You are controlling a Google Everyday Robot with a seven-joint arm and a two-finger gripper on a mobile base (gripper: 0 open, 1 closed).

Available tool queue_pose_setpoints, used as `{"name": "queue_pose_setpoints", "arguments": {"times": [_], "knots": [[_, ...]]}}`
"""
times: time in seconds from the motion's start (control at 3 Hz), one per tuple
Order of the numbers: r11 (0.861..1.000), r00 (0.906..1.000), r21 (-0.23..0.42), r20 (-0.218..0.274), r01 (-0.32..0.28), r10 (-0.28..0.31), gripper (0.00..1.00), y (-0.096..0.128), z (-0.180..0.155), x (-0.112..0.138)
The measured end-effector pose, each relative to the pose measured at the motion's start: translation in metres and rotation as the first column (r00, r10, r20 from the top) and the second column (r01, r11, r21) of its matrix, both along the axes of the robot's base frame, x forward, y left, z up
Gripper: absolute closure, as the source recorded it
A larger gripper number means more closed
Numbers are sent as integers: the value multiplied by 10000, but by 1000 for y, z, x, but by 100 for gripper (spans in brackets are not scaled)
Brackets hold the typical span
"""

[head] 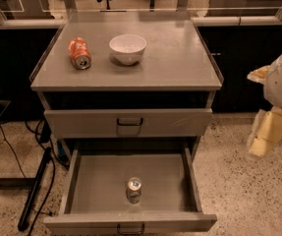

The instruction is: Pick redbull can from middle drawer and place on counter

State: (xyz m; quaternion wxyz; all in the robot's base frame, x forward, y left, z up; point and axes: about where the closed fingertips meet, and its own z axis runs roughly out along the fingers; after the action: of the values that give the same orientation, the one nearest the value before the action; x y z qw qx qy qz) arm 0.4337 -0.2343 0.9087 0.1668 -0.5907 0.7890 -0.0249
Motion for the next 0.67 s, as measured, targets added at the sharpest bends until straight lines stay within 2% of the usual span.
{"name": "queue_pose_setpoints", "arguments": {"times": [0.33, 0.67], "knots": [[9995, 9999, 327, -159, 19, -14, 0, -9, -41, -10], [9954, 9992, 902, -264, 318, -295, 0, -9, -97, -15]]}}
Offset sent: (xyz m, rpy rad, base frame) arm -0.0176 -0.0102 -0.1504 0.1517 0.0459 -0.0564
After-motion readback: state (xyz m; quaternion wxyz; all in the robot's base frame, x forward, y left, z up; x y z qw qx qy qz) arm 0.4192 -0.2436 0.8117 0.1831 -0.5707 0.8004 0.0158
